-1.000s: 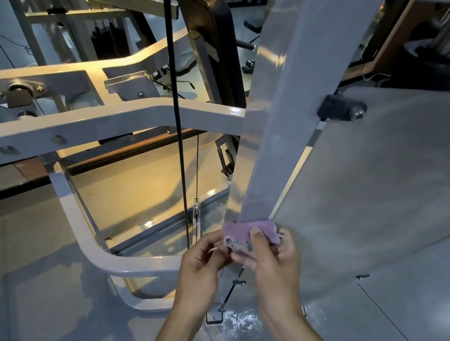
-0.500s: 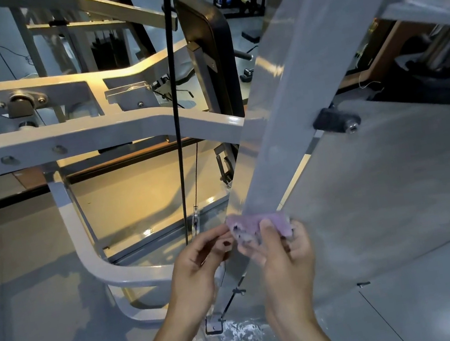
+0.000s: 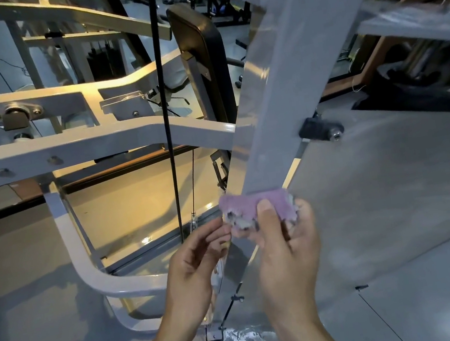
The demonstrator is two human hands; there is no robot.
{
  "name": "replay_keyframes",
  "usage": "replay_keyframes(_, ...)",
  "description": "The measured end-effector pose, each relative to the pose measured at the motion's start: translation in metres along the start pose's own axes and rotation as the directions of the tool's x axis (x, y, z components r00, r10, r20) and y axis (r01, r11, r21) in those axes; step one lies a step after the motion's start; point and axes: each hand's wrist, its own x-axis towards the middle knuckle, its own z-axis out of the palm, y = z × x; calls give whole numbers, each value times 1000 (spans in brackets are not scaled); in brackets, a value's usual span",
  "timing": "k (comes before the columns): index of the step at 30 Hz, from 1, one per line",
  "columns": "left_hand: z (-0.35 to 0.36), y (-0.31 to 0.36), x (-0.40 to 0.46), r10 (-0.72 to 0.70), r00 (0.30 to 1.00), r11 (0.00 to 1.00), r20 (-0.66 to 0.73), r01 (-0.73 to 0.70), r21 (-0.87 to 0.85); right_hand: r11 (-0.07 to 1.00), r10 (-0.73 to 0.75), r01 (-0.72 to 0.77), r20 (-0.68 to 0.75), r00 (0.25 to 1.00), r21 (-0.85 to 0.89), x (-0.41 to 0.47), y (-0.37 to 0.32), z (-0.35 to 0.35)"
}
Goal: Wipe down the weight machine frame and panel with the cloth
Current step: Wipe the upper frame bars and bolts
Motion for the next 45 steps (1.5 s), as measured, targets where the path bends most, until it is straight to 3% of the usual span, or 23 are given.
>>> replay_keyframes(3,1,-1,0,-9,1000,1000,-5,9,0,996,-83,82,40,996,30,3,-10,2)
replay_keyframes(7,0,2,1,-16,1000,999,13,15,40,988,86,-87,-12,996,-124,-8,32,-13)
replay_keyframes(10,-1,3,3,-16,1000,998,22,15,68,982,153,-155,-33,988,-105,-8,39,-18)
replay_keyframes(16,0,4,5,-18,1000,997,14,16,70,999,-37,36,23,999,30,11,-4,-6)
replay_keyframes(20,0,11,7,26,999,985,20,-29,167,981,183,-182,0,983,-63,-3,22,-11)
replay_keyframes(22,-1,18,9,50,999,984,13,-51,170,953,303,-303,-30,953,-19,-11,30,-13)
replay_keyframes(24,-1,26,11,87,996,985,11,-87,150,942,325,-321,-22,946,97,-8,19,-12)
replay_keyframes(29,7,46,14,208,975,965,83,-218,147,965,118,-134,85,989,224,8,-27,-1)
replay_keyframes(35,9,53,18,185,979,973,83,-194,124,954,234,-234,21,972,188,0,-9,-4)
replay_keyframes(39,6,52,16,183,981,975,70,-190,116,985,-53,55,-17,998,161,21,-48,6)
replay_keyframes(42,6,55,16,187,980,976,68,-193,98,976,-136,140,-38,990,165,26,-56,11)
replay_keyframes(45,8,61,15,210,974,967,89,-220,125,992,-54,56,-20,998,110,15,-34,4)
